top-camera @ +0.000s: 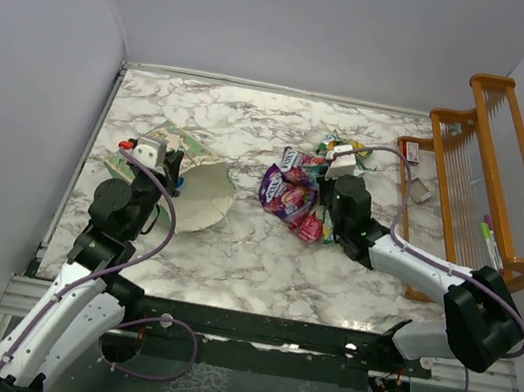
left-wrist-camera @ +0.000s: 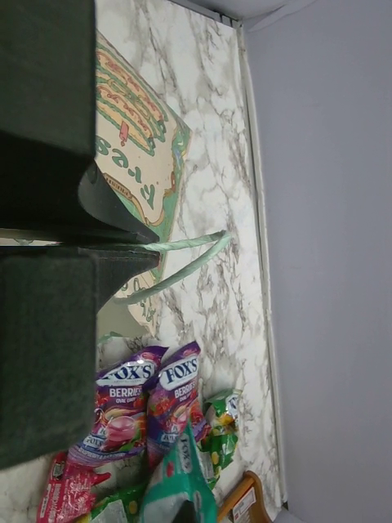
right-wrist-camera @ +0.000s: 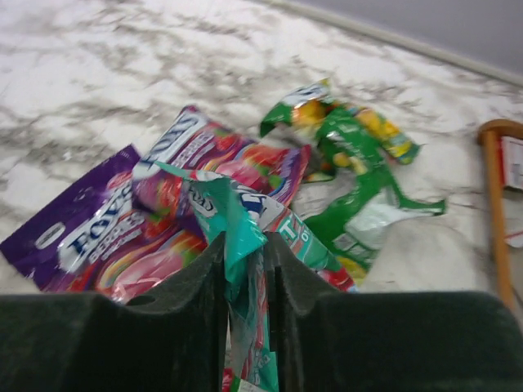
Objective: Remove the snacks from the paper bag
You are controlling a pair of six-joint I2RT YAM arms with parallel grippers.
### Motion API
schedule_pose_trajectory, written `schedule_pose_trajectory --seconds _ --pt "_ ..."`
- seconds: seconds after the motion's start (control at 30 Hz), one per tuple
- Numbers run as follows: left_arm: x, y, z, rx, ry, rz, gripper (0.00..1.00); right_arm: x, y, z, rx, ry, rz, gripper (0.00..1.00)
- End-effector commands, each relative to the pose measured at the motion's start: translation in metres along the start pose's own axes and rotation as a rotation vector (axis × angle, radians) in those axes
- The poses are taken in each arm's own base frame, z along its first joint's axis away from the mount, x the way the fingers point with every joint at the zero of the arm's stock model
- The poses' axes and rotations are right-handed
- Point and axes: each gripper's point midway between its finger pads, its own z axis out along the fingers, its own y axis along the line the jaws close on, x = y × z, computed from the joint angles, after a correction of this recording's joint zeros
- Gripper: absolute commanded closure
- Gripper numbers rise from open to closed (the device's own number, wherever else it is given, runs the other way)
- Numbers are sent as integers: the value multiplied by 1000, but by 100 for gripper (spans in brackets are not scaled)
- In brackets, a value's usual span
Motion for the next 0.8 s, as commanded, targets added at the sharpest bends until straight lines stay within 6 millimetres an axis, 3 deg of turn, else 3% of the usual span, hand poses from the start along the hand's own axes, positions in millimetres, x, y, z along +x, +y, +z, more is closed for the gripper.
schedule_pose_trajectory --seconds 0.0,0.1,0.17,0.33,0.53,0.63,0.77 --pt "-3 -4 -2 31 -10 28 100 21 61 -10 -300 52 129 69" --pt "1 -7 -5 61 9 54 100 22 68 -17 -379 41 38 35" --pt "9 -15 -10 113 41 78 100 16 75 -24 -458 -3 -52 25" --pt "26 -49 -32 346 92 142 100 -10 125 -65 -737 -251 -388 24" --pt "23 -53 -51 383 15 154 100 -11 204 -146 -1103 -752 -850 25" --pt "23 -53 -54 383 -17 169 100 -19 233 -153 -1171 -880 -886 28" --pt "27 -54 -52 393 -4 171 100 -19 277 -145 -1185 -967 -1014 34"
